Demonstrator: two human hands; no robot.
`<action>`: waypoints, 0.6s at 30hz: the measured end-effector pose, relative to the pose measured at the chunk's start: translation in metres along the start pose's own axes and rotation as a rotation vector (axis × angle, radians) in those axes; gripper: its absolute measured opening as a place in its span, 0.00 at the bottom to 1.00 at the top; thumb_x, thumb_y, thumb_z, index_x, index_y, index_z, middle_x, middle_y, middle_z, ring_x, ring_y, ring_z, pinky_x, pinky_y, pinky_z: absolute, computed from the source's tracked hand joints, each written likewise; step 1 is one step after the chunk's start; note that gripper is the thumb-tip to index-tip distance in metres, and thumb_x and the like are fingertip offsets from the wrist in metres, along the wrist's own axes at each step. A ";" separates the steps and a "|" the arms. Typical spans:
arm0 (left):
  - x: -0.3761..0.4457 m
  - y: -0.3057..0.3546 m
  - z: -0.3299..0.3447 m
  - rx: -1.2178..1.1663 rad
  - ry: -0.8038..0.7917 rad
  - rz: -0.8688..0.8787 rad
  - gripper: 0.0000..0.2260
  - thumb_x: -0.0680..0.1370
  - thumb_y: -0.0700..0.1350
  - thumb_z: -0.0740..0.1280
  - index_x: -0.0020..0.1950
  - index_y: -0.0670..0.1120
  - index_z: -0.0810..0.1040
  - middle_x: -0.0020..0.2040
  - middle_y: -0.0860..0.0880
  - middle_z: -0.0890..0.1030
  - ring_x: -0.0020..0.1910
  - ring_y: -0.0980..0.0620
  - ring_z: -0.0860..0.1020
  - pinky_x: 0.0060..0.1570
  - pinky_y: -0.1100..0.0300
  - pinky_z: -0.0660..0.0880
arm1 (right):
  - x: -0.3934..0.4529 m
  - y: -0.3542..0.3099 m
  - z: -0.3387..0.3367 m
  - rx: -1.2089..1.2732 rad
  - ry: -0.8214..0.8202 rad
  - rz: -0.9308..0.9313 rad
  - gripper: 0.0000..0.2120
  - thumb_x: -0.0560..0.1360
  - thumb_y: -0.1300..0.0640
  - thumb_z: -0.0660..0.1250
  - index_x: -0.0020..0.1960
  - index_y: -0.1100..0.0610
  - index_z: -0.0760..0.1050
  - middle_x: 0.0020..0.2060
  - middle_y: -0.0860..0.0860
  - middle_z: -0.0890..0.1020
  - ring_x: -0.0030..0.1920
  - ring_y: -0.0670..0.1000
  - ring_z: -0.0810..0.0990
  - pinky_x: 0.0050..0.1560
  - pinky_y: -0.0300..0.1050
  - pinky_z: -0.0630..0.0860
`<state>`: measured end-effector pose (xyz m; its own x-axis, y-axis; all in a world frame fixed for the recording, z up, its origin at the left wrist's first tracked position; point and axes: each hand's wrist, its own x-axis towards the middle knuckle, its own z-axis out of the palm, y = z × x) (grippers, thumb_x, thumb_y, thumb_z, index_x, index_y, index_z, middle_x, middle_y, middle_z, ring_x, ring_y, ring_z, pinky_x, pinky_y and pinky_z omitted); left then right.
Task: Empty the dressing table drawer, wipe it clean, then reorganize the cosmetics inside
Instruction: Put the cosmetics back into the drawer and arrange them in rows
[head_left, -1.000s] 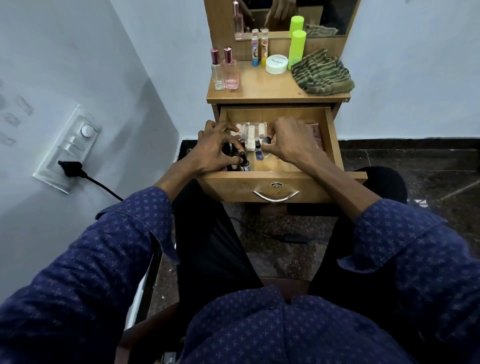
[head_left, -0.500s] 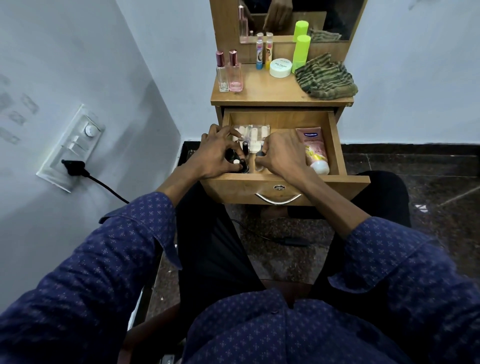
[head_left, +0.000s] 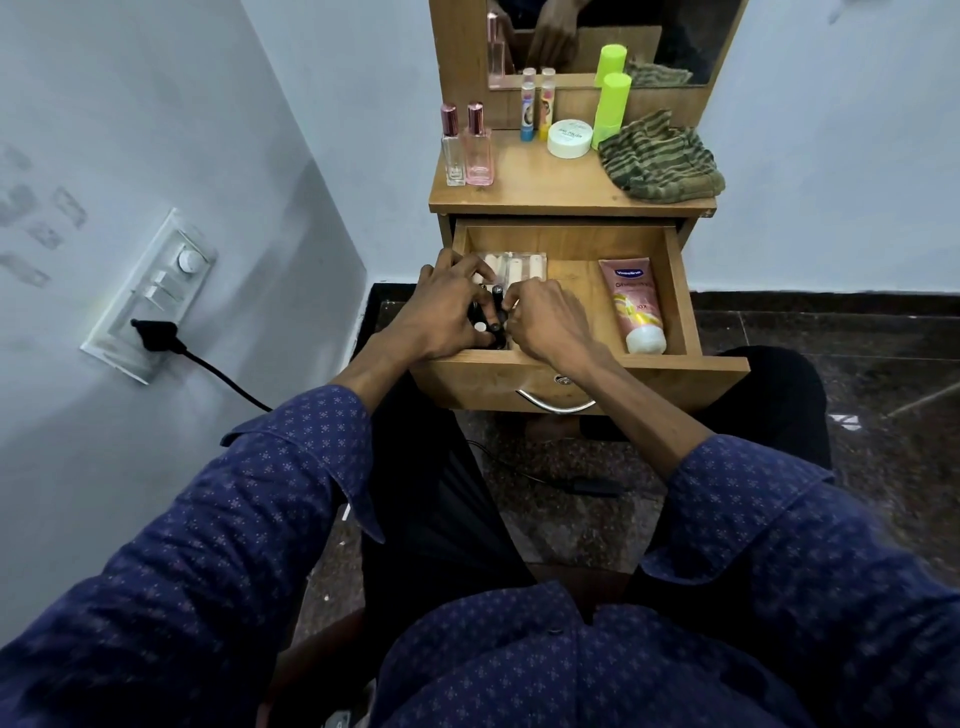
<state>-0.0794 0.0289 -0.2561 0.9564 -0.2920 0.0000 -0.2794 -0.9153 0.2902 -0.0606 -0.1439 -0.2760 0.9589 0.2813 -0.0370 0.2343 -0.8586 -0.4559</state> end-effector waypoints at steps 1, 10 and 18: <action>0.000 0.001 0.000 0.005 0.000 -0.002 0.08 0.69 0.53 0.80 0.46 0.55 0.87 0.69 0.54 0.74 0.68 0.48 0.65 0.64 0.47 0.65 | 0.001 0.001 0.000 -0.002 -0.004 -0.001 0.13 0.76 0.63 0.67 0.58 0.55 0.82 0.54 0.59 0.82 0.56 0.62 0.80 0.45 0.47 0.68; 0.001 0.003 0.000 0.004 0.005 -0.011 0.08 0.68 0.52 0.81 0.44 0.57 0.87 0.67 0.56 0.75 0.68 0.50 0.64 0.65 0.46 0.66 | -0.001 0.006 -0.002 -0.003 -0.074 0.071 0.07 0.77 0.60 0.71 0.54 0.57 0.85 0.62 0.57 0.82 0.57 0.62 0.82 0.51 0.50 0.78; 0.000 0.000 0.003 -0.025 0.021 -0.032 0.11 0.66 0.52 0.82 0.44 0.55 0.84 0.65 0.57 0.76 0.67 0.50 0.65 0.66 0.46 0.67 | 0.004 0.008 -0.006 0.112 -0.281 0.215 0.04 0.78 0.57 0.70 0.48 0.57 0.81 0.47 0.54 0.83 0.51 0.56 0.82 0.45 0.46 0.76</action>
<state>-0.0792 0.0279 -0.2587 0.9666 -0.2562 0.0107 -0.2466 -0.9169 0.3140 -0.0538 -0.1518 -0.2742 0.8993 0.2196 -0.3782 -0.0015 -0.8632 -0.5048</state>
